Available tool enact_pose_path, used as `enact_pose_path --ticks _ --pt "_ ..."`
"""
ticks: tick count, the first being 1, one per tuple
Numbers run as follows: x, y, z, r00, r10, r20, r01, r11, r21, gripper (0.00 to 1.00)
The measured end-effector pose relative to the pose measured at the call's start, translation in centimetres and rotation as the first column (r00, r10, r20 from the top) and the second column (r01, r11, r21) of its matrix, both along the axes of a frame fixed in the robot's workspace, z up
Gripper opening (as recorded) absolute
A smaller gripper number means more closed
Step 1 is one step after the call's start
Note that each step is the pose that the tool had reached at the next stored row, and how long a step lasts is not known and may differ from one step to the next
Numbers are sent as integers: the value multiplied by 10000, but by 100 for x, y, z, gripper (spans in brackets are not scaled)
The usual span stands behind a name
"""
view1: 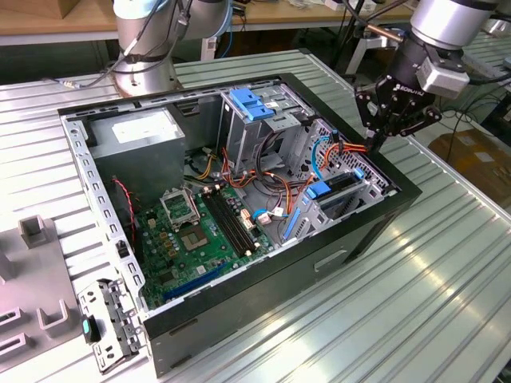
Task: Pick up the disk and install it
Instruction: 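Insert the first disk wire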
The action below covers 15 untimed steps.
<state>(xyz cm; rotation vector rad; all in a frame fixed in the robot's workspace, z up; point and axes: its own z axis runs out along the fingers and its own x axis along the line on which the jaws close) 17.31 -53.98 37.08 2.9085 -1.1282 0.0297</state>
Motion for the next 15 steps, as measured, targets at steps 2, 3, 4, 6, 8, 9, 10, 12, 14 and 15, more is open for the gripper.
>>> enact_pose_path --ticks 2,3,4,6,8,9,10,12,14,15 --pt "0 0 14 10000 -23 0 23 10000 3 16" --pt "-1 0 14 9999 -126 0 126 9999 4 16" --pt "-4 1 16 9998 -208 0 208 9998 1 16" --pt "-16 1 16 9995 -330 1 330 9995 1 16" --pt "-56 1 16 9994 -346 2 346 9994 0 16" --pt "-78 1 16 9994 -345 3 345 9994 1 16" --pt "-108 1 16 9994 -345 6 345 9994 1 16" --pt "-178 0 16 9994 -347 13 347 9994 0 16" --pt "-181 0 16 9984 -561 17 561 9984 -2 16" --pt "-181 0 15 9976 -696 16 696 9976 -1 16"
